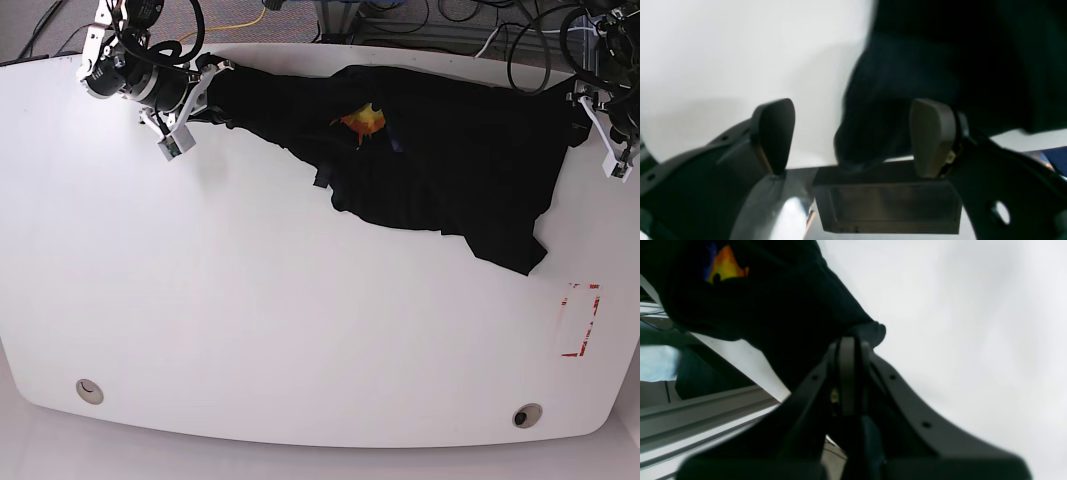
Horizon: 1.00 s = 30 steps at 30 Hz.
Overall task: Layout the t-shirt on the table in an organized manner, then fold the t-shirt properly
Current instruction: 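Regrip the shirt edge with both grippers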
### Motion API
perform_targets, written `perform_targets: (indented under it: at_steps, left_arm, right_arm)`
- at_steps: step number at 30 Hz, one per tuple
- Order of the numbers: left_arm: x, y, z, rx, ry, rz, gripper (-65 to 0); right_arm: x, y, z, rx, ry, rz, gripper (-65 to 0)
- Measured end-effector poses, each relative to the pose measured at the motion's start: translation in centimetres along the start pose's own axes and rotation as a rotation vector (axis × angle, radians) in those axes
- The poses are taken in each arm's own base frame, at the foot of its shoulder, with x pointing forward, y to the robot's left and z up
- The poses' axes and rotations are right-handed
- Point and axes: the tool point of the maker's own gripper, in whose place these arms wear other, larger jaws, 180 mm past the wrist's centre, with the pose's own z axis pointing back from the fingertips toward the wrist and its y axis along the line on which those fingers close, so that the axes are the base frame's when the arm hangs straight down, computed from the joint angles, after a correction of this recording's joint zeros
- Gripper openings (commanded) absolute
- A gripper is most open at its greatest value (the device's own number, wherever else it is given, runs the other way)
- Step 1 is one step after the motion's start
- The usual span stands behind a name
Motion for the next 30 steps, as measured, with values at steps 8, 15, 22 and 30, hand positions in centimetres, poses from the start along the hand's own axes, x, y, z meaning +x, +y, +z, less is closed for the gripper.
perform_targets:
  at_steps: [8,15,22,30]
  left_arm:
    - [-0.2,-1.3,-0.7,-0.027,0.024,-0.027,-14.0]
    - [-0.6,-1.6,-1.3,-0.043,0.044,-0.028,-14.4]
    - [-1.5,-2.6,-2.3,-0.084,0.083,-0.031,-14.6]
    - [-1.5,-2.5,-2.3,-0.080,0.083,-0.031,-41.4]
  right_arm:
    - [0.0,0.0,0.0,0.000,-0.001,-0.001,-65.0]
    - [0.0,-0.1,0.1,-0.003,-0.001,-0.001,-65.0]
    - [0.0,-0.1,0.1,-0.003,-0.001,-0.001,-65.0]
    - [0.0,-0.1,0.0,-0.003,-0.001,-0.001,-65.0]
